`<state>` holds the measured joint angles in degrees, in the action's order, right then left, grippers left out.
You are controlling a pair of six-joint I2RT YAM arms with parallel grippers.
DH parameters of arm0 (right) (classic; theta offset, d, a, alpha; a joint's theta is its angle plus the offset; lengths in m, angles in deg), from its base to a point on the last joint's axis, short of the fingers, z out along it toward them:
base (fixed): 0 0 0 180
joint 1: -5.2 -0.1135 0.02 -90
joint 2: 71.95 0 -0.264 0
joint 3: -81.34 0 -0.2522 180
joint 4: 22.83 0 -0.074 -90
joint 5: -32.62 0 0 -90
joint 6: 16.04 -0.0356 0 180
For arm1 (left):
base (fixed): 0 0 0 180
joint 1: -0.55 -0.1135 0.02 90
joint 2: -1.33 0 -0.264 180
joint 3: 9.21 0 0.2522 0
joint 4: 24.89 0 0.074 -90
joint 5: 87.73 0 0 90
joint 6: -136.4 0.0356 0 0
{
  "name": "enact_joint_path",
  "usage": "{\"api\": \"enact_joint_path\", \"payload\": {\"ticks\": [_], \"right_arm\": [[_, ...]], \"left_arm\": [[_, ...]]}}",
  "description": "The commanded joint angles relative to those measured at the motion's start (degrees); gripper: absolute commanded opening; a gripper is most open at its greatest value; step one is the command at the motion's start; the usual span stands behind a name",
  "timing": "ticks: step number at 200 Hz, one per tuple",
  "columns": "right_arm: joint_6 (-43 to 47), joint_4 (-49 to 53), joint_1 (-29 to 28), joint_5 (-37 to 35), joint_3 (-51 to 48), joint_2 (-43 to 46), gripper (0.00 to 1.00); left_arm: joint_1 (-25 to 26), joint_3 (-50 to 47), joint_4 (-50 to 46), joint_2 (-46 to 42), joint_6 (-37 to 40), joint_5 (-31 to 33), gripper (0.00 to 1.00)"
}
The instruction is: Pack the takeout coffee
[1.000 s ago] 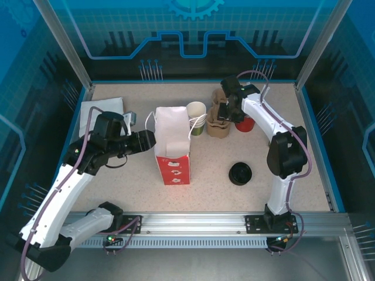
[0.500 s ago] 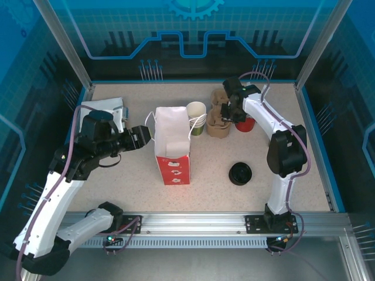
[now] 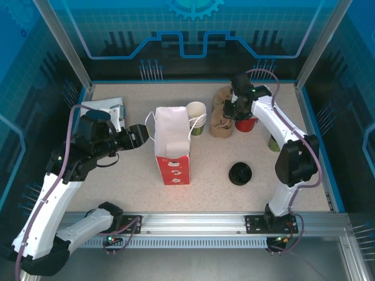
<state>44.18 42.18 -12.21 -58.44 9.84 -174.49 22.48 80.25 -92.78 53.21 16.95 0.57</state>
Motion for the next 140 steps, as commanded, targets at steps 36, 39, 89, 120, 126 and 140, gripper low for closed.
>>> {"api": "enact_joint_path", "payload": {"ticks": [36, 39, 89, 120, 126, 140], "right_arm": [[5.8, -4.2, 1.5, 6.1, -2.5, 6.2, 0.0], [5.9, -4.3, 1.6, 6.5, -2.5, 6.3, 0.0], [8.5, -5.2, 1.7, 10.8, -0.2, 8.1, 0.0], [9.0, -5.8, 1.9, 11.6, 1.6, 10.8, 0.0], [9.0, -6.1, 1.9, 12.1, 1.7, 11.2, 0.0], [8.7, -7.2, 2.0, 14.0, 2.2, 12.5, 0.0]], "left_arm": [[0.4, 1.7, 1.2, -1.2, 1.1, 0.7, 0.68], [0.3, 1.7, 1.2, -1.2, 1.2, 0.8, 0.68], [0.4, 1.6, 2.5, -1.7, 0.3, 0.8, 0.7], [0.4, 2.3, 4.3, -2.0, -0.3, 0.3, 0.71], [0.4, 2.6, 4.9, -2.1, -0.4, 0.1, 0.71], [0.3, 3.0, 6.3, -2.1, -0.6, -0.5, 0.71]]}}
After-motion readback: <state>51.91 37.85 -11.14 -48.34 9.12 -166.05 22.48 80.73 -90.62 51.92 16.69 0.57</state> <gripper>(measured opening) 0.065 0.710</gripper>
